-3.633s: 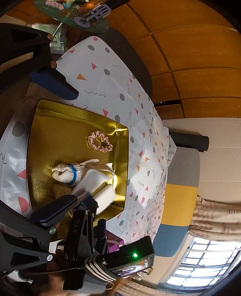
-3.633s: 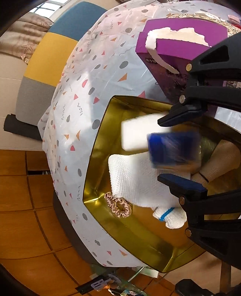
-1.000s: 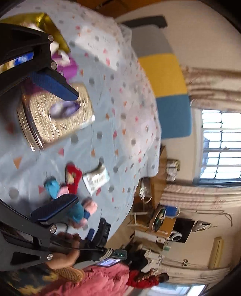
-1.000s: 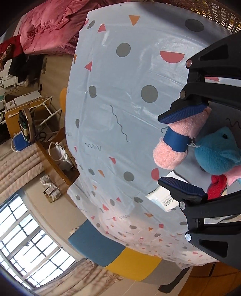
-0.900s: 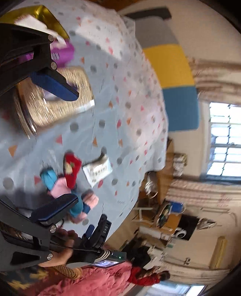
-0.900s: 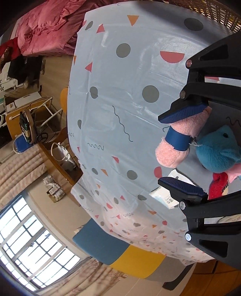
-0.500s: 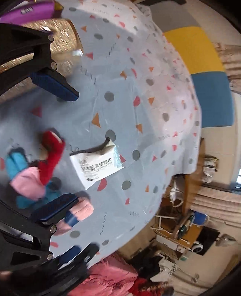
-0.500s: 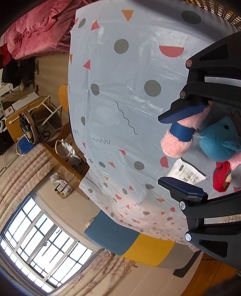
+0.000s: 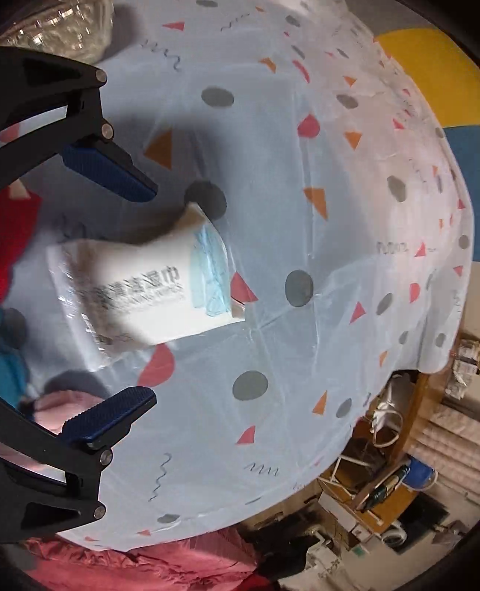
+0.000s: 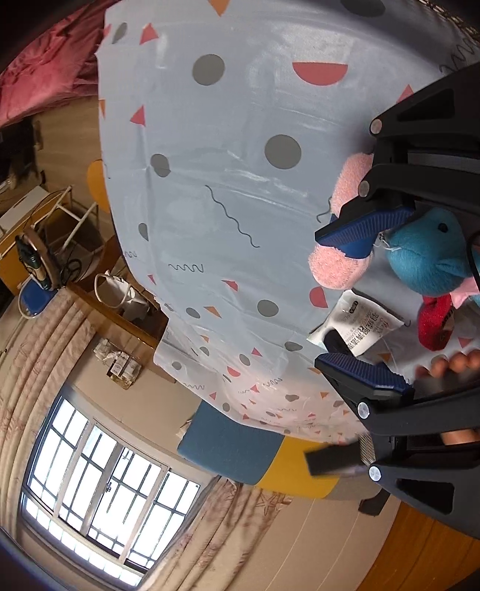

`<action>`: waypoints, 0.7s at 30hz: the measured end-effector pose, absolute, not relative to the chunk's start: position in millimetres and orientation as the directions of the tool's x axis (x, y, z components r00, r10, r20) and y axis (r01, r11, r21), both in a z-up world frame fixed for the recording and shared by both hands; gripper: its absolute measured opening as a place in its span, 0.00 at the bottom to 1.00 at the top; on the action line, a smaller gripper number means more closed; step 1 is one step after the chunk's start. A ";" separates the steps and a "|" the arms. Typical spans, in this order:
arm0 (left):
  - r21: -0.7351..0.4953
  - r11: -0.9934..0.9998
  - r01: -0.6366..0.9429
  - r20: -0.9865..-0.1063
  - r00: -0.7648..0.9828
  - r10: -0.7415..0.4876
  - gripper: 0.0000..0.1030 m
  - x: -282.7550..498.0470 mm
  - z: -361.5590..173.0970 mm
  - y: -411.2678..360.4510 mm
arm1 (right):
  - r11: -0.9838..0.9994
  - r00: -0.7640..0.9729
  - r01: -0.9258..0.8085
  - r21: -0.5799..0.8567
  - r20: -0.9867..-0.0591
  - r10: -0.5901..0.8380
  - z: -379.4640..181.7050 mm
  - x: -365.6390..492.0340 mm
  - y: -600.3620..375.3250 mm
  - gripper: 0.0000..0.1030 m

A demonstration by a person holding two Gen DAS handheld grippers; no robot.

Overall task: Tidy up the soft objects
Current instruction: 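Grasp the white cleaning-wipes packet with the left tool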

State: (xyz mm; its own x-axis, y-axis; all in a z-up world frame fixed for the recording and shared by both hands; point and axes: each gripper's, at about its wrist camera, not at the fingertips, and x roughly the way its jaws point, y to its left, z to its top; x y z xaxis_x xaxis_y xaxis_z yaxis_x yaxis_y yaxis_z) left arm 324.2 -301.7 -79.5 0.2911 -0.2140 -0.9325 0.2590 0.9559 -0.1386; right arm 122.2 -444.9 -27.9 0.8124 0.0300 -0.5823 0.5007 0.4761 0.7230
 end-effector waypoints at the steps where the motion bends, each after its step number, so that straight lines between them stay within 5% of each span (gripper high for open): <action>1: -0.138 0.958 0.252 -0.936 0.283 -0.209 0.98 327.2 -83.8 -303.2 | 0.474 0.814 0.496 0.728 -0.580 0.039 -28.5 122.9 -444.6 0.59; 3: -0.137 0.958 0.251 -0.943 0.263 -0.204 0.90 330.9 -93.9 -305.1 | 0.473 0.813 0.491 0.732 -0.580 0.051 -29.7 124.1 -443.7 0.59; 4: -0.139 0.956 0.259 -0.946 0.251 -0.205 0.65 330.8 -98.5 -304.5 | 0.472 0.813 0.490 0.733 -0.579 0.055 -30.2 123.9 -443.8 0.59; 8: -0.101 0.942 0.320 -0.933 0.297 -0.201 0.55 324.1 -96.0 -300.0 | 0.457 0.811 0.494 0.739 -0.582 0.064 -32.4 123.7 -444.9 0.59; 21: -0.113 0.958 0.263 -0.890 0.402 -0.215 0.54 301.9 -37.6 -231.2 | 0.507 0.764 0.487 0.711 -0.628 0.147 -40.5 139.2 -431.1 0.59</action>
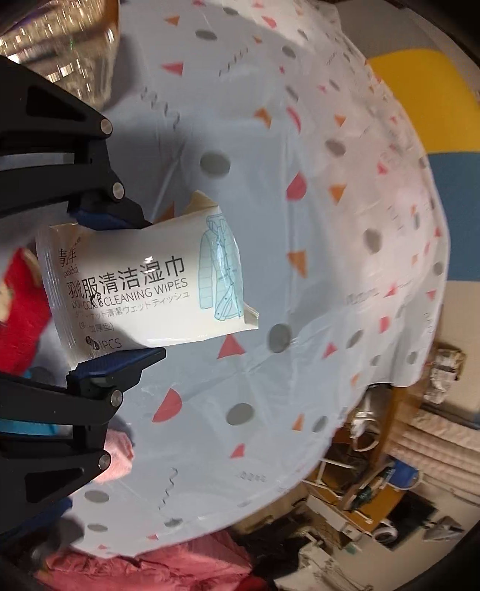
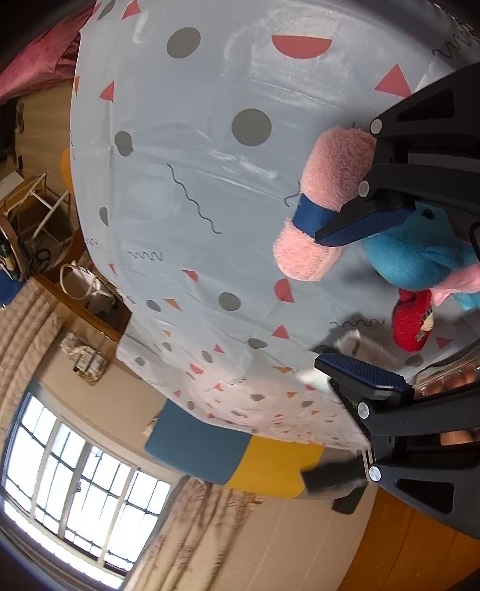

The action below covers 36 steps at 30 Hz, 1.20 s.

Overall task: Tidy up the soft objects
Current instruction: 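Grasp the white cleaning-wipes packet with the left tool, then lift the wipes packet toward the gold tray with the left tool while the right tool grasps the red plush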

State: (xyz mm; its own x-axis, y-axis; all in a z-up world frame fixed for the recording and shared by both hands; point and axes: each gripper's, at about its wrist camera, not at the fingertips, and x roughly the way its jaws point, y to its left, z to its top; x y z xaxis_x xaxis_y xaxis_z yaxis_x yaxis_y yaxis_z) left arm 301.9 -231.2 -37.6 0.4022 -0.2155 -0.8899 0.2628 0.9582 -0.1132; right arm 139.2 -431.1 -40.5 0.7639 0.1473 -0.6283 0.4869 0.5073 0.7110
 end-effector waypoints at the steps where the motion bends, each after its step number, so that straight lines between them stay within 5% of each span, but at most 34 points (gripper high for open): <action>1: -0.113 0.958 0.264 -0.883 0.416 -0.219 0.54 299.3 -31.7 -229.1 | 0.514 0.759 0.486 0.707 -0.633 0.154 -41.0 140.9 -429.3 0.59; 9: -0.151 0.953 0.262 -0.845 0.466 -0.262 0.54 276.9 1.9 -202.6 | 0.676 0.683 0.396 0.621 -0.691 0.235 -37.7 166.0 -392.4 0.59; 15: -0.156 0.953 0.261 -0.826 0.494 -0.271 0.54 259.7 16.5 -179.9 | 0.882 0.562 0.193 0.430 -0.786 0.260 -37.2 195.9 -327.1 0.59; 26: -0.169 0.958 0.232 -0.798 0.539 -0.271 0.54 252.8 46.8 -137.8 | 1.000 0.457 0.011 -0.006 -0.890 -0.010 -64.3 214.2 -261.4 0.61; 31: -0.183 0.968 0.173 -0.770 0.586 -0.251 0.54 250.3 68.6 -95.0 | 0.998 0.437 -0.034 -0.045 -0.899 -0.026 -72.9 218.6 -257.4 0.34; 36: -0.206 0.975 0.082 -0.739 0.639 -0.211 0.54 243.0 88.7 -32.8 | 0.995 0.416 -0.057 -0.079 -0.908 -0.048 -79.7 216.3 -255.9 0.29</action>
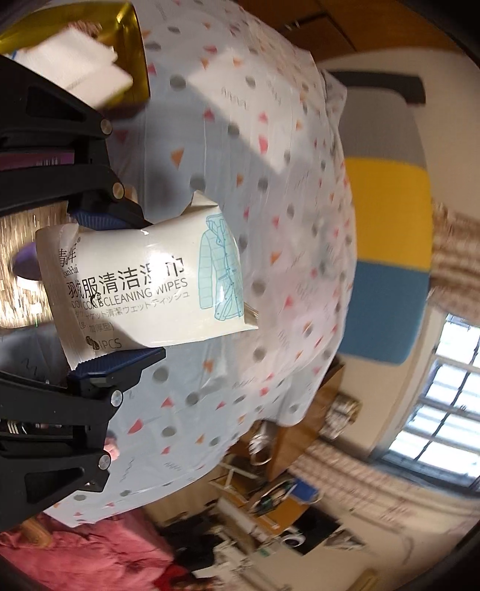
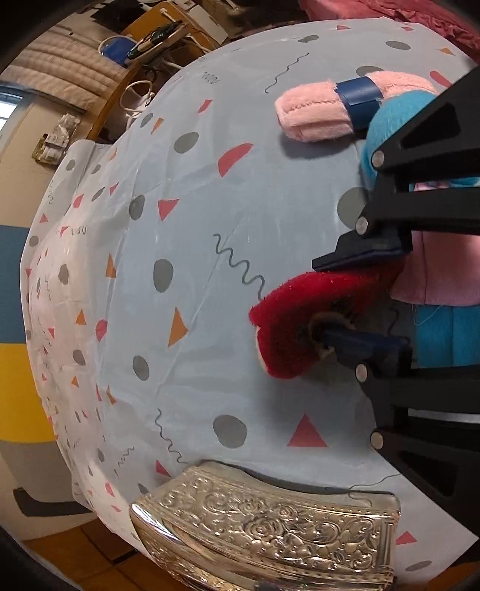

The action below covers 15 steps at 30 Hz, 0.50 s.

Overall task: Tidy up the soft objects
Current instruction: 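Lift the wipes packet toward the gold tray with the left tool while the right tool grasps the red plush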

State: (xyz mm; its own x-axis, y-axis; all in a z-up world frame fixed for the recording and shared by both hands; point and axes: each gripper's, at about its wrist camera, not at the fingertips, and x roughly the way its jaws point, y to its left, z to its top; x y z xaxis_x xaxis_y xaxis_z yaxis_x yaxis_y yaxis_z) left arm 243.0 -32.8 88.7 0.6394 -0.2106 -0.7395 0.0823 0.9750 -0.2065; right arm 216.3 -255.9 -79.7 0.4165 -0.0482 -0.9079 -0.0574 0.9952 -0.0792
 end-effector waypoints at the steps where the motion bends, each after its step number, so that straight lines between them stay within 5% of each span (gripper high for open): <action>1: -0.209 0.975 0.071 -0.733 0.649 -0.205 0.54 240.0 91.9 -21.7 | 0.994 0.414 -0.061 -0.088 -0.908 -0.055 -81.1 215.7 -251.6 0.29; 15: -0.279 0.953 -0.120 -0.682 0.724 -0.109 0.54 143.3 94.4 154.5 | 0.992 0.416 -0.077 -0.096 -0.908 -0.056 -84.1 212.1 -245.1 0.30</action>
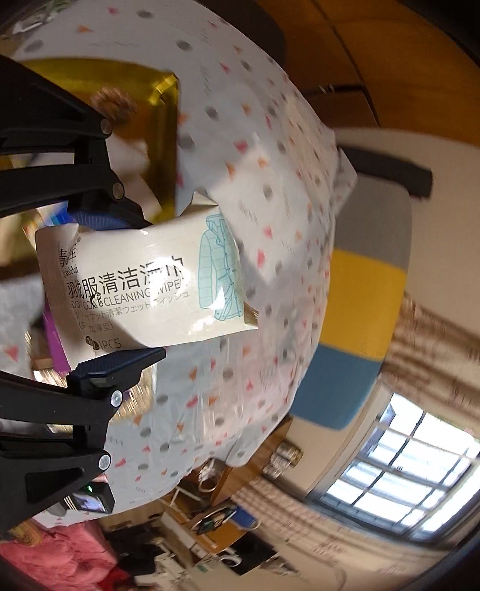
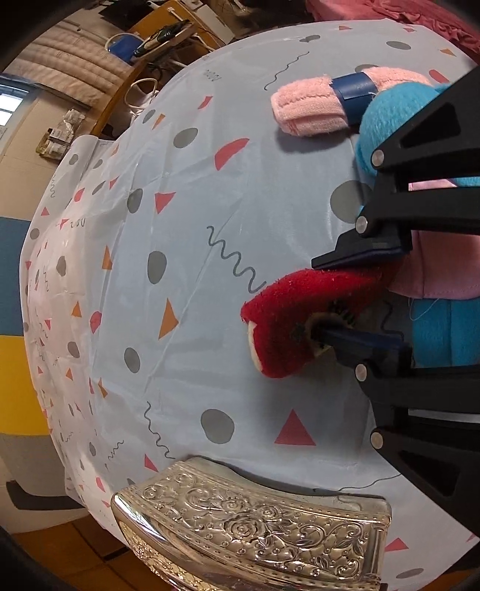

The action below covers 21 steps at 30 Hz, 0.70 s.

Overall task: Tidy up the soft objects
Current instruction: 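Lift the wipes packet toward the gold tray with the left tool while the right tool grasps the red plush, then lower the white wipes packet into the gold tray and open the left tool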

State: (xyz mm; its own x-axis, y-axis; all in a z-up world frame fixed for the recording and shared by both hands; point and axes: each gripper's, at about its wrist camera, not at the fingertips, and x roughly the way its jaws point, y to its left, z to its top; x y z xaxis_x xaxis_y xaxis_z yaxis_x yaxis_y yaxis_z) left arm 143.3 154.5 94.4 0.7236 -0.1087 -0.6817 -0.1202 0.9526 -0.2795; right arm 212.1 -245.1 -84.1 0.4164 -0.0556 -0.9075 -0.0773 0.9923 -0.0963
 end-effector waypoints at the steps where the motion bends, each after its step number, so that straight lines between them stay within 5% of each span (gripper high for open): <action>1: -0.284 0.949 -0.140 -0.686 0.721 -0.099 0.54 136.1 90.0 166.8 | 0.992 0.416 -0.079 -0.094 -0.908 -0.053 -83.8 211.2 -245.2 0.30; 11: -0.274 0.897 -0.347 -0.739 0.673 0.035 0.54 44.2 30.2 272.5 | 0.985 0.428 -0.108 -0.134 -0.900 -0.075 -83.5 205.9 -237.7 0.31; 21: -0.212 0.891 -0.403 -0.807 0.587 0.073 0.54 1.3 -28.5 284.0 | 0.979 0.431 -0.130 -0.156 -0.898 -0.085 -82.7 201.7 -234.0 0.31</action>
